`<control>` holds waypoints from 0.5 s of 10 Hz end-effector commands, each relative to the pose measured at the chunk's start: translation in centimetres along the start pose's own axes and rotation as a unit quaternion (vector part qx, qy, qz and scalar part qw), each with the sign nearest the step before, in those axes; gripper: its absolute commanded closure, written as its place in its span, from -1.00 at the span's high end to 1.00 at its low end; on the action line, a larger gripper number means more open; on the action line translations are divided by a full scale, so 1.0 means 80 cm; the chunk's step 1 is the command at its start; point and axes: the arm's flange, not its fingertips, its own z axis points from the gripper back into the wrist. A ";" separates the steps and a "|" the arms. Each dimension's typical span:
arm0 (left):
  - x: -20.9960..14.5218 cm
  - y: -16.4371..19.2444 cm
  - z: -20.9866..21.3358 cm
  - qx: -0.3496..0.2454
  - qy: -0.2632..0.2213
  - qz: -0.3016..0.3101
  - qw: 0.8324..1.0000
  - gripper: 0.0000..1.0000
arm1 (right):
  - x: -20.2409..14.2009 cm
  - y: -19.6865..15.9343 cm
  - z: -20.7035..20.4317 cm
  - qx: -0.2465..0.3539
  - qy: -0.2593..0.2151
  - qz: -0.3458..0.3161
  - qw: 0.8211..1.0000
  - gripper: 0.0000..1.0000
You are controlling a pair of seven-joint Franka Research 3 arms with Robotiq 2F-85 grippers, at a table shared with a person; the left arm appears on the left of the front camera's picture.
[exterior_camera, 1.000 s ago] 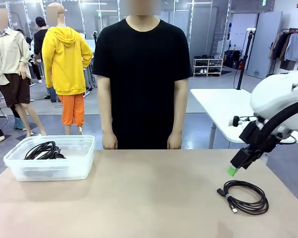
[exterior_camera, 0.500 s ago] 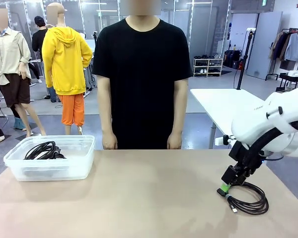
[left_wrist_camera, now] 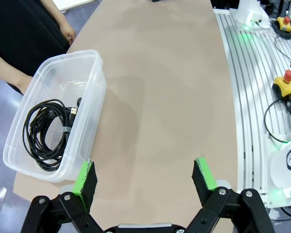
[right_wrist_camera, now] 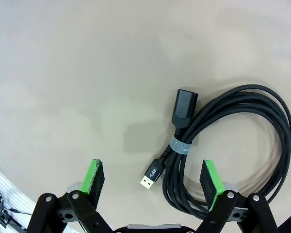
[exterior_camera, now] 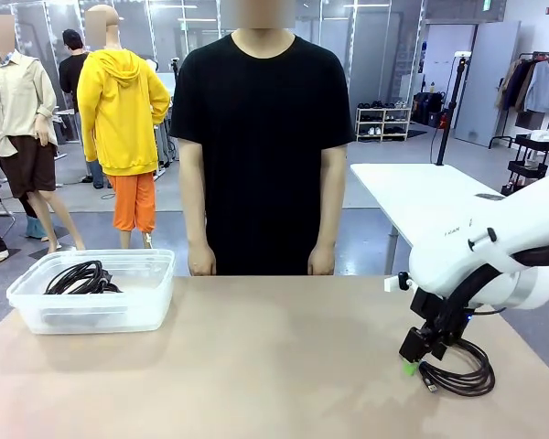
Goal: Organize and store the cables.
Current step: Place the USB Extension Cable into the Organizing box.
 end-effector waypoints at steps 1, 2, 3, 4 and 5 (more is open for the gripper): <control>0.001 -0.005 -0.002 0.005 -0.013 -0.011 1.000 1.00 | 0.011 0.008 -0.014 -0.038 0.006 -0.007 0.999 0.83; 0.001 -0.005 -0.002 0.005 -0.013 -0.011 1.000 1.00 | 0.015 0.008 -0.021 -0.042 0.007 -0.006 0.999 0.66; 0.001 -0.005 -0.002 0.005 -0.013 -0.011 1.000 1.00 | 0.018 0.006 -0.024 -0.043 0.006 -0.008 0.999 0.27; 0.001 -0.005 -0.002 0.005 -0.013 -0.011 1.000 1.00 | 0.019 0.006 -0.024 -0.047 0.001 -0.003 0.999 -0.33; 0.001 -0.005 -0.002 0.005 -0.013 -0.011 1.000 1.00 | 0.021 0.006 -0.023 -0.048 -0.003 -0.001 0.999 -0.88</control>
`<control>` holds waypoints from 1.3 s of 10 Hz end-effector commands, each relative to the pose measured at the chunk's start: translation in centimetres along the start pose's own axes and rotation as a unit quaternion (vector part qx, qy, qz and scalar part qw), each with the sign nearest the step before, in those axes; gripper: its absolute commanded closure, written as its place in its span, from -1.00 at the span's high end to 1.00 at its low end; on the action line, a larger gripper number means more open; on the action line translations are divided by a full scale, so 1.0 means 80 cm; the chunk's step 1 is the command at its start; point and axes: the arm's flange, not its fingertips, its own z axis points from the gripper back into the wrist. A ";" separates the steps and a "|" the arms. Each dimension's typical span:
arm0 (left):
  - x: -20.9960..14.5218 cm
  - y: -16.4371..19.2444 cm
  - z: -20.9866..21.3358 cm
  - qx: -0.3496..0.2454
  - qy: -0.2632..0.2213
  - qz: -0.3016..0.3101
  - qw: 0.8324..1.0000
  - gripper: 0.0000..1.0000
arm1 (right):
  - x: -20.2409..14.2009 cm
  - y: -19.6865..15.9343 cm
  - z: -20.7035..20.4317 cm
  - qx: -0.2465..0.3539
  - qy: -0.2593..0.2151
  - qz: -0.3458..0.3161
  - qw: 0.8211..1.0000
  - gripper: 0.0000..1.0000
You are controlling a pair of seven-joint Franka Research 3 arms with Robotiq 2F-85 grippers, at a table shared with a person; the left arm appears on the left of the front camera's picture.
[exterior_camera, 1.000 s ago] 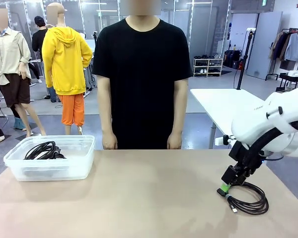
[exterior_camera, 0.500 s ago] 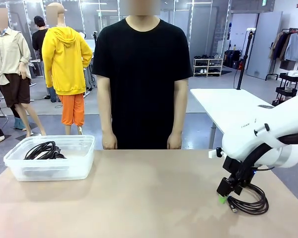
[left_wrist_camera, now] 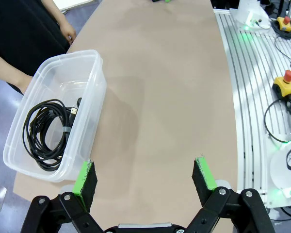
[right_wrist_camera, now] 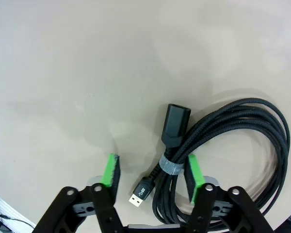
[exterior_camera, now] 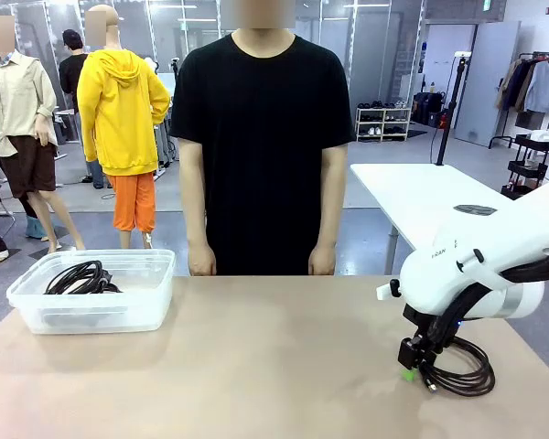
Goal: Organize and store the cables.
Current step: Place the USB Extension Cable into the Organizing box.
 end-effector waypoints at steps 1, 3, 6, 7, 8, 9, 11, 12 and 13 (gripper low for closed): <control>0.001 -0.005 -0.002 0.005 -0.013 -0.011 1.000 1.00 | 0.012 0.005 -0.004 -0.017 -0.001 -0.011 1.000 -1.00; 0.001 -0.005 -0.002 0.005 -0.013 -0.011 1.000 1.00 | 0.016 0.006 -0.004 -0.020 -0.002 -0.009 1.000 -1.00; 0.001 -0.005 -0.002 0.005 -0.013 -0.011 1.000 1.00 | 0.023 0.009 0.015 -0.039 -0.002 -0.004 0.999 -1.00; 0.001 -0.005 -0.002 0.005 -0.013 -0.011 1.000 1.00 | 0.027 0.012 0.036 -0.065 -0.009 0.006 0.998 -1.00; 0.001 -0.005 -0.002 0.005 -0.013 -0.011 1.000 1.00 | 0.030 0.018 0.060 -0.067 -0.024 0.012 0.997 -1.00; 0.001 -0.005 -0.002 0.005 -0.013 -0.011 1.000 1.00 | 0.036 0.027 0.081 -0.059 -0.025 0.007 0.998 -1.00; 0.001 -0.005 -0.002 0.005 -0.013 -0.011 1.000 1.00 | 0.054 0.051 0.105 -0.045 -0.023 -0.016 0.999 -1.00; 0.001 -0.005 -0.002 0.005 -0.013 -0.011 1.000 1.00 | 0.059 0.058 0.109 -0.052 -0.026 -0.025 0.998 -1.00; 0.001 -0.005 -0.002 0.005 -0.013 -0.011 1.000 1.00 | 0.060 0.059 0.110 -0.055 -0.025 -0.029 0.998 -1.00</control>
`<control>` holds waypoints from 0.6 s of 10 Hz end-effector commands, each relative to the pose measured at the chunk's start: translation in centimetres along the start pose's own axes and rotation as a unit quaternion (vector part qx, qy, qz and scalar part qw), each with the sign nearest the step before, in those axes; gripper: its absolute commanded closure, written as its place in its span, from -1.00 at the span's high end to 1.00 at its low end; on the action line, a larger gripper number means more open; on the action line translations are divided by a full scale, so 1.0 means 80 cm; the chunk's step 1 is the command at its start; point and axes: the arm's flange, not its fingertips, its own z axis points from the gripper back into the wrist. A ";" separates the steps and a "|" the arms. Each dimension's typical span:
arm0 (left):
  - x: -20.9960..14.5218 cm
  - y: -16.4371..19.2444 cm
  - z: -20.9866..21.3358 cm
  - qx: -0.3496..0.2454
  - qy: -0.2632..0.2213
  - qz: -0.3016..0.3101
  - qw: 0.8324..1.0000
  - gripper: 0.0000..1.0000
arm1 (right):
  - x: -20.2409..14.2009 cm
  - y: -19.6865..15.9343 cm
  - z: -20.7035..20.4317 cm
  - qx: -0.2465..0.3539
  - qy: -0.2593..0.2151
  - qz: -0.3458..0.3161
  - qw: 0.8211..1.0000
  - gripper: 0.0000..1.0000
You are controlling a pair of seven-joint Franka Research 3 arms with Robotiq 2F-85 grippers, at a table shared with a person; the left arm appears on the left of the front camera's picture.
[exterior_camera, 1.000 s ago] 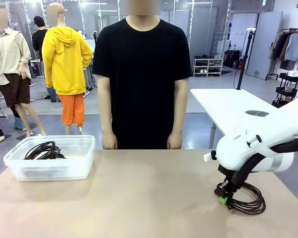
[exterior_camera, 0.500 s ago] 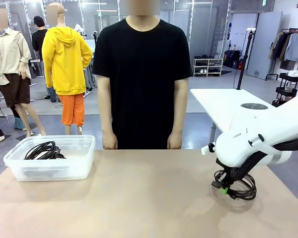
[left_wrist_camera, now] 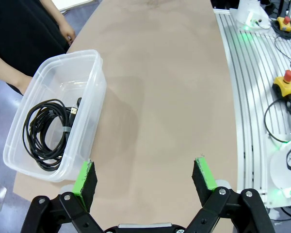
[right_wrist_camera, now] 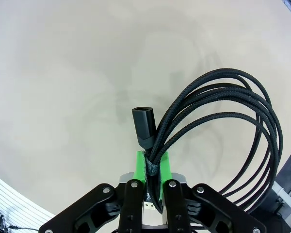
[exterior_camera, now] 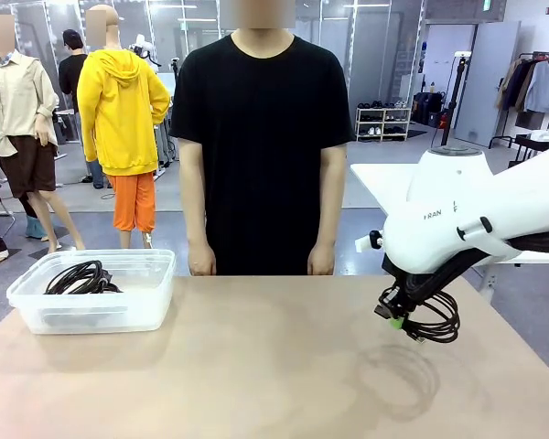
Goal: Organize and store the cables.
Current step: Place the USB Extension Cable into the Organizing box.
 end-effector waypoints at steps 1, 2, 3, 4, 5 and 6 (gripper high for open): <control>0.001 -0.005 -0.002 0.005 -0.013 -0.011 1.000 1.00 | 0.005 0.003 -0.003 -0.001 -0.003 -0.019 1.000 -1.00; 0.001 -0.005 -0.002 0.005 -0.013 -0.011 1.000 1.00 | 0.000 0.000 0.000 0.000 0.000 0.000 1.000 -1.00; 0.001 -0.005 -0.002 0.005 -0.013 -0.011 1.000 1.00 | 0.000 0.000 0.000 0.000 0.000 0.000 1.000 -1.00; 0.001 -0.005 -0.002 0.005 -0.013 -0.011 1.000 1.00 | 0.000 0.000 0.000 0.000 0.000 0.000 1.000 -1.00; 0.001 -0.005 -0.002 0.005 -0.013 -0.011 1.000 1.00 | 0.000 0.000 0.000 0.000 0.000 0.000 1.000 -1.00; 0.001 -0.005 -0.002 0.005 -0.013 -0.011 1.000 1.00 | 0.000 0.000 0.000 0.000 0.000 0.000 1.000 -1.00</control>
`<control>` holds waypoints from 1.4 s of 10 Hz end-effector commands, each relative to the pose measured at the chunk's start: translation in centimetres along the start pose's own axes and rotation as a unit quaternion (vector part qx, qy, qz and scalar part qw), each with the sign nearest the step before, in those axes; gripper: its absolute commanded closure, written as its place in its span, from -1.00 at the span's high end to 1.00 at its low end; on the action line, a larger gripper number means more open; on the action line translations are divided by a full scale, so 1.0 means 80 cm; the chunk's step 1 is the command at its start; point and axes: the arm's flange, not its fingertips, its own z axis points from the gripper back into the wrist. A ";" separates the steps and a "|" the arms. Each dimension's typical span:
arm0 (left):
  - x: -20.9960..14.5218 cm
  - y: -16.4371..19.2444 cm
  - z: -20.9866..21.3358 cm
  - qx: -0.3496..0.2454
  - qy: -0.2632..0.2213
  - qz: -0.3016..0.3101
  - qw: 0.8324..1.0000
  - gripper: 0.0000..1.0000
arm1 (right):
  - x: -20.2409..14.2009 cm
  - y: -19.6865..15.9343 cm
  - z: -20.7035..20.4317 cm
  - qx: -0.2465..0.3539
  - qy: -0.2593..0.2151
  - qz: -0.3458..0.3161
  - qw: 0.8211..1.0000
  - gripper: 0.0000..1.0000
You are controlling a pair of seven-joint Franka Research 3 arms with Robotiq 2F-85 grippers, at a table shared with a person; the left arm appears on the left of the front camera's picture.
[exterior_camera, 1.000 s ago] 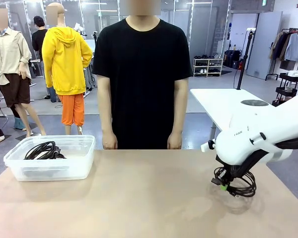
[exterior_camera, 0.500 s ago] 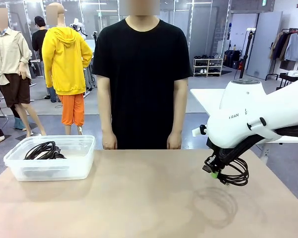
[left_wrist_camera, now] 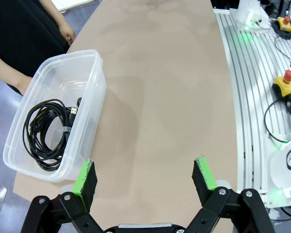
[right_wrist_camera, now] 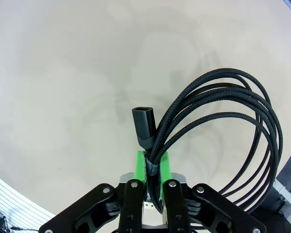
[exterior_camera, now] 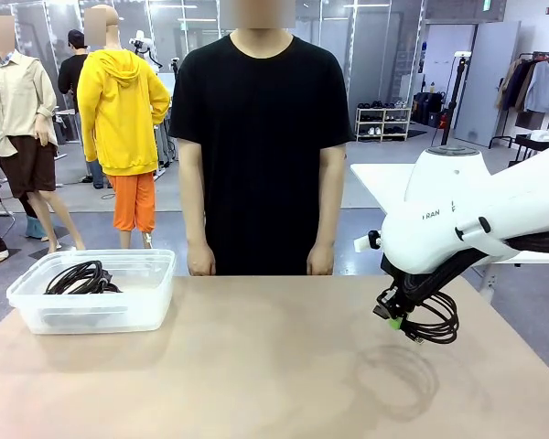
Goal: Organize and store the cables.
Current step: Place the USB Extension Cable into the Organizing box.
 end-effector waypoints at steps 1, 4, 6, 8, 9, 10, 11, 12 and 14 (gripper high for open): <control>0.002 -0.005 -0.002 0.005 -0.013 -0.011 1.000 1.00 | 0.000 0.000 0.000 0.000 0.000 0.000 1.000 -0.74; 0.002 -0.005 -0.002 0.005 -0.013 -0.011 1.000 1.00 | 0.049 0.111 -0.004 -0.006 0.018 -0.036 0.999 -0.74; 0.002 -0.005 -0.002 0.005 -0.013 -0.011 1.000 1.00 | 0.086 0.171 -0.017 -0.022 0.016 -0.037 0.999 -0.74; 0.002 -0.005 -0.002 0.005 -0.013 -0.011 1.000 1.00 | 0.135 0.239 -0.027 -0.024 0.019 -0.003 1.000 -0.74; 0.002 -0.005 -0.002 0.005 -0.013 -0.011 1.000 1.00 | 0.160 0.270 -0.029 -0.038 0.027 0.017 0.999 -0.74; 0.002 -0.005 -0.002 0.005 -0.013 -0.011 1.000 1.00 | 0.186 0.297 -0.037 -0.039 0.040 0.032 0.998 -0.74; 0.002 -0.005 -0.002 0.005 -0.013 -0.011 1.000 1.00 | 0.204 0.320 -0.046 -0.028 0.043 0.044 0.998 -0.74; 0.002 -0.005 -0.002 0.005 -0.013 -0.011 1.000 1.00 | 0.218 0.342 -0.057 -0.014 0.047 0.066 0.997 -0.74; 0.002 -0.005 -0.002 0.005 -0.013 -0.011 1.000 1.00 | 0.224 0.368 -0.077 -0.008 0.051 0.093 0.994 -0.74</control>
